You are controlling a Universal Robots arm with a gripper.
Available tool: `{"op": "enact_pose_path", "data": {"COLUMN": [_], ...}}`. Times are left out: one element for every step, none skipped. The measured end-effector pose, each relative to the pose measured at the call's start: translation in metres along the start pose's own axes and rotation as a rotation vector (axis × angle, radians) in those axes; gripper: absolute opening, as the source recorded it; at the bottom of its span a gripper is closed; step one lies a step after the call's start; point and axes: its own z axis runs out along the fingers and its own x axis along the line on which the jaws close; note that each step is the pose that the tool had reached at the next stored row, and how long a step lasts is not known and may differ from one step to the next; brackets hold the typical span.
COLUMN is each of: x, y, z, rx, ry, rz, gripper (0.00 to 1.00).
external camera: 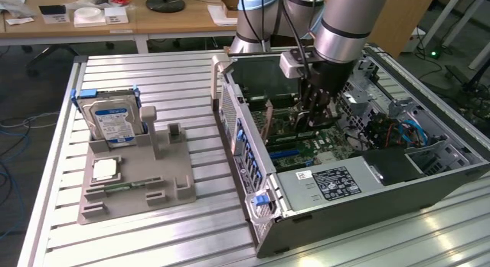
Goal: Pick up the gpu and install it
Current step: 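Insert the gpu into the slot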
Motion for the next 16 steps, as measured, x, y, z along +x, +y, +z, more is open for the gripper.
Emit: {"op": "enact_pose_path", "data": {"x": [0.0, 0.001, 0.001, 0.001, 0.001, 0.002, 0.002, 0.002, 0.002, 0.002, 0.003, 0.003, 0.003, 0.003, 0.003, 0.003], "y": [0.0001, 0.0002, 0.0003, 0.0004, 0.0003, 0.0003, 0.0005, 0.0017, 0.0037, 0.0054, 0.007, 0.0079, 0.0081, 0.0081, 0.0082, 0.0082], "z": [0.001, 0.0017, 0.0025, 0.0032, 0.0035, 0.0037, 0.004, 0.0043, 0.0046, 0.0052, 0.0058, 0.0066, 0.0076, 0.009, 0.0108, 0.0123], "rx": [0.0002, 0.0002, 0.0003, 0.0004, 0.0004, 0.0004, 0.0004, 0.0005, 0.0004, 0.0004, 0.0004, 0.0005, 0.0004, 0.0004, 0.0004, 0.0005], "ry": [0.0001, 0.0004, 0.0005, 0.0004, 0.0004, 0.0003, 0.0004, 0.0003, 0.0004, 0.0003, 0.0003, 0.0003, 0.0003, 0.0004, 0.0003, 0.0002], "rz": [0.006, 0.011, 0.016, 0.019, 0.019, 0.019, 0.019, 0.019, 0.019, 0.019, 0.019, 0.019, 0.019, 0.019, 0.019, 0.019], "gripper": [0.28, 0.28, 0.28, 0.28, 0.28, 0.28, 0.28, 0.28, 0.28, 0.28, 0.28, 0.28, 0.28, 0.28, 0.28, 0.28]}}
